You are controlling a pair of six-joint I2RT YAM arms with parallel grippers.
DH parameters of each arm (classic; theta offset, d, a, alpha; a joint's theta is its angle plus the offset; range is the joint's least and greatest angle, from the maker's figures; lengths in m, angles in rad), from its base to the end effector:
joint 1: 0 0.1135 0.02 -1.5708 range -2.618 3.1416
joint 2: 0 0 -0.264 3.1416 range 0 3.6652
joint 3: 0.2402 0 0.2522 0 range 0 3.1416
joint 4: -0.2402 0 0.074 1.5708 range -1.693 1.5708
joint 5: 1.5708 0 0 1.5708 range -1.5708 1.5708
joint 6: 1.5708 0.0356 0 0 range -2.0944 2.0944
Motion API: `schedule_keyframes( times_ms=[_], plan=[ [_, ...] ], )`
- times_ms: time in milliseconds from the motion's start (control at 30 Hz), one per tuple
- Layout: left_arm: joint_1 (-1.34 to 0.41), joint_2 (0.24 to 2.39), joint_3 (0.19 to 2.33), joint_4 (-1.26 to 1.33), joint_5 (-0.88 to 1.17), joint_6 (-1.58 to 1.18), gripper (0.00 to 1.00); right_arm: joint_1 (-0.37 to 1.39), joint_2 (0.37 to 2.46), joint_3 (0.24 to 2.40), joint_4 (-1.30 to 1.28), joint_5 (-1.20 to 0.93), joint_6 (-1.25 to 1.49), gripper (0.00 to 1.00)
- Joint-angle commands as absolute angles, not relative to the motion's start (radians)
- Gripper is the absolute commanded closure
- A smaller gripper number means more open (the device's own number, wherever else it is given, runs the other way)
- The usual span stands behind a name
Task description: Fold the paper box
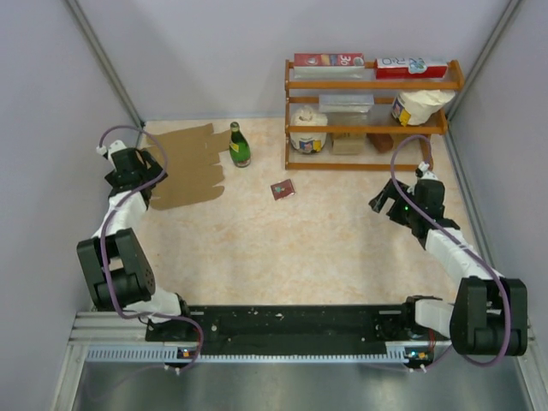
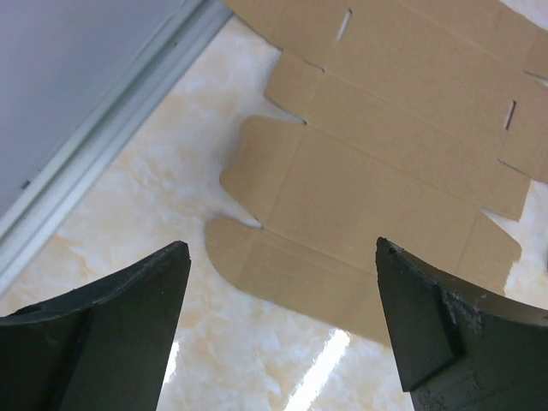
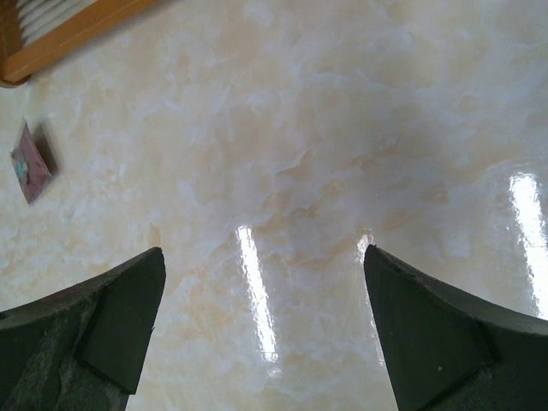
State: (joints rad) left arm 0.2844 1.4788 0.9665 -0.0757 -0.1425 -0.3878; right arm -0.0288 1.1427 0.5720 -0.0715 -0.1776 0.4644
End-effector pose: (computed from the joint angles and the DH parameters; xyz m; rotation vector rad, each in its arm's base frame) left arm 0.3149 0.0973 0.2480 -0.7873 2.0045 0.0939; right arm 0.2364 -0.0005 0.2065 0.4488 2.1907 0.4360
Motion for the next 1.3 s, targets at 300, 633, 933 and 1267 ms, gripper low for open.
schedule_keyframes(
  times_ms=[300,633,933,1267],
  plan=[
    [0.367,1.696,1.176,0.012,0.077,-0.235,0.15,-0.032,1.264,0.657,0.026,-0.307,0.462,0.08],
    [0.419,1.818,1.225,0.063,0.066,-0.21,0.17,-0.032,1.243,0.663,0.003,-0.31,0.448,0.09],
    [0.426,1.899,1.318,0.069,-0.02,-0.135,0.13,-0.031,1.264,0.672,0.006,-0.304,0.439,0.09],
    [0.434,1.974,1.354,0.143,0.071,-0.035,0.15,-0.032,1.307,0.669,0.025,-0.311,0.43,0.09]
  ],
)
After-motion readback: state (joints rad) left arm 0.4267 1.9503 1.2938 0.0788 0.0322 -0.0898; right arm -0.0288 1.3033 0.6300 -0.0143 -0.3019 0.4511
